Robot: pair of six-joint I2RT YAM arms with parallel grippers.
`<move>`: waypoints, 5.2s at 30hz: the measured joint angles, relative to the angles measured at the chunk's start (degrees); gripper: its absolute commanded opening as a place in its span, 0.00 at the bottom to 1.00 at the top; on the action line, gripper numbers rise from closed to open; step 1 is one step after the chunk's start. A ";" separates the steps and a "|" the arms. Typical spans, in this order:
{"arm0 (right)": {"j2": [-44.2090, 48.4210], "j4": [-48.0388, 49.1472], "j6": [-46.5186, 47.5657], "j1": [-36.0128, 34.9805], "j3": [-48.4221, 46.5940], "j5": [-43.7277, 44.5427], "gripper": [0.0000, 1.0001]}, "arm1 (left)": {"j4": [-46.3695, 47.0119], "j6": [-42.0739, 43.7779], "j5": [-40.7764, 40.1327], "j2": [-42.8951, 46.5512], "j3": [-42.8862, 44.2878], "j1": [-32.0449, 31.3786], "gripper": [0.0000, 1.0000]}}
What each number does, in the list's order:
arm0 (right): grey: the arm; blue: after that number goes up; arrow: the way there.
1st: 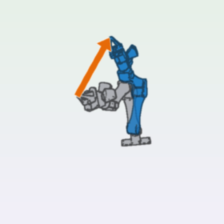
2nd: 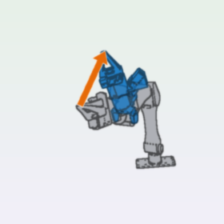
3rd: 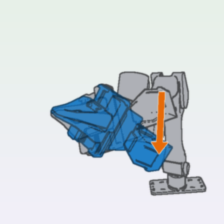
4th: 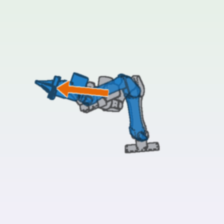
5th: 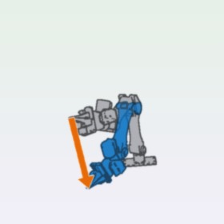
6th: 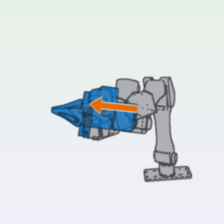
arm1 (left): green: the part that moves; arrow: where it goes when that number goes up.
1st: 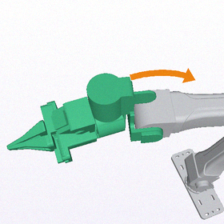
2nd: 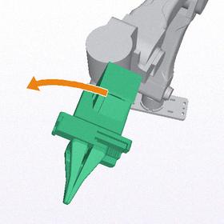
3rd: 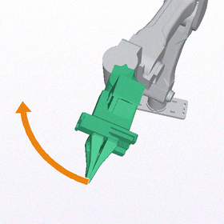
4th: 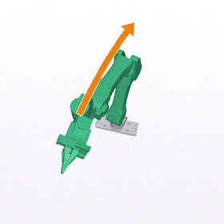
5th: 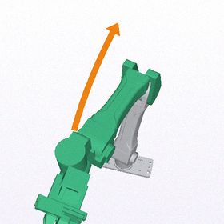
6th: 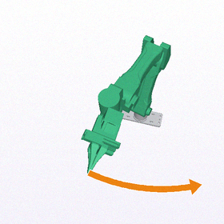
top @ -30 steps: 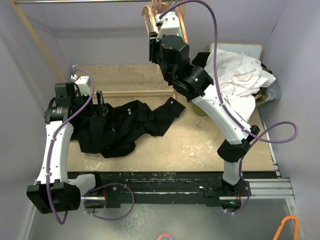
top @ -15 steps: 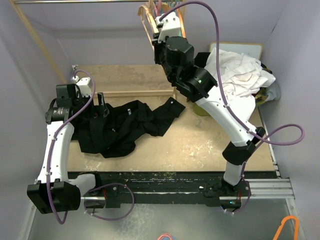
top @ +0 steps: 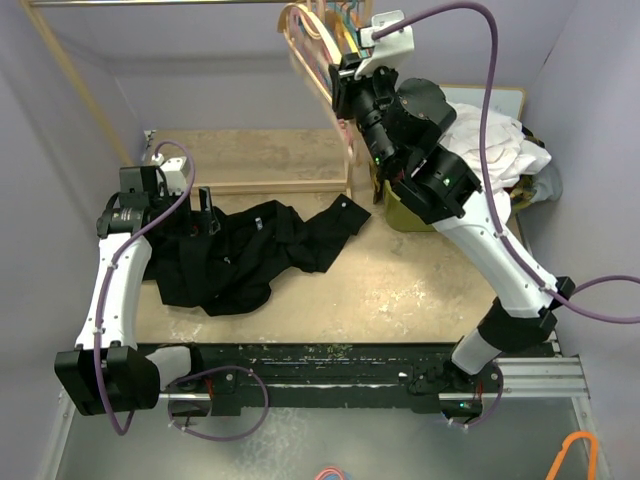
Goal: Place the shirt on the hanger
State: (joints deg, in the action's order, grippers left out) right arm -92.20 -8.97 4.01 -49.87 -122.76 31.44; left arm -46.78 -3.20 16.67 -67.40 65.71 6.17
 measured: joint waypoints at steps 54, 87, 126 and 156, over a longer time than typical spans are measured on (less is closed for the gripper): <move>52.46 7.63 -20.39 -1.88 77.66 -26.51 0.00 | 2.60 2.71 -9.77 -26.51 3.96 -10.40 0.71; 49.57 10.21 -21.03 -1.88 80.17 -26.77 0.00 | 3.65 2.82 -14.67 -24.98 4.55 -13.73 0.00; 47.28 18.08 -22.14 -1.88 85.55 -28.00 0.00 | 3.50 1.27 -13.55 -29.33 3.30 -13.62 0.51; 30.93 39.08 -26.82 -1.88 82.86 -32.74 0.00 | -0.81 7.04 -13.42 -6.58 11.61 -13.68 0.00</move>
State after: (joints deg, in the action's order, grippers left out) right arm -61.28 30.11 -22.81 -51.75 -39.90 -1.30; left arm -47.59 3.84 3.25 -73.97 77.32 -7.51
